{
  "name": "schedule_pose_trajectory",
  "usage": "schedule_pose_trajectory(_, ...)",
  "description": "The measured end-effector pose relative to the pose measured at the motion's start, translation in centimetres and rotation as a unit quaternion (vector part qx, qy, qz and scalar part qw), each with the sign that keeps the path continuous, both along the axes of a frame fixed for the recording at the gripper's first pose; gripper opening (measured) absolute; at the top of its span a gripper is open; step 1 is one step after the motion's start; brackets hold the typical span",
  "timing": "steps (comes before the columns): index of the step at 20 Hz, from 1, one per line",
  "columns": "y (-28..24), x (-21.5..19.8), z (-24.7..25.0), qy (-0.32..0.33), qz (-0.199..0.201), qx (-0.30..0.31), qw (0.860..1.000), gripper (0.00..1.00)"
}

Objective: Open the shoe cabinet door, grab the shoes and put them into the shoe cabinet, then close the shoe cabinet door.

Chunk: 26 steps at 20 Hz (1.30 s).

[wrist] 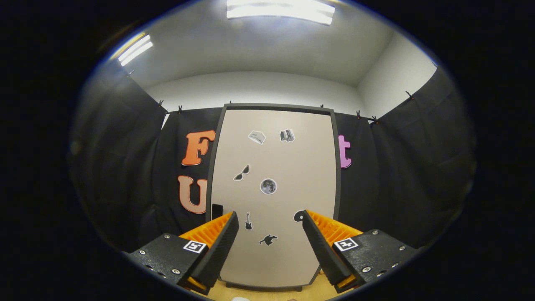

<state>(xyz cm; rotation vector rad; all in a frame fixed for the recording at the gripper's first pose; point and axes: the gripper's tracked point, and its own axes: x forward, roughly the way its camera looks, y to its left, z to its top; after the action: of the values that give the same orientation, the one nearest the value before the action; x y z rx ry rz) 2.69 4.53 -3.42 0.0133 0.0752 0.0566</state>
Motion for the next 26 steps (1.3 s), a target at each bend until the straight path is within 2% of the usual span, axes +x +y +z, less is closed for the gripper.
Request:
schedule_pose_trajectory(4, 2.1, 0.9, -1.4, 0.015, 0.019, 0.015, 1.000, 0.95)
schedule_pose_trajectory(9, 5.4, 2.1, -5.8, 0.068, 0.043, 0.029, 0.996, 0.96)
schedule_pose_trajectory(17, 11.5, 5.6, -11.6, 0.152, 0.076, 0.057, 0.984, 0.96)
schedule_pose_trajectory(23, 14.6, 9.9, -14.7, 0.174, 0.064, 0.048, 0.982, 0.93)
schedule_pose_trajectory(26, 15.4, 11.6, -16.5, 0.190, 0.048, 0.050, 0.979, 0.82)
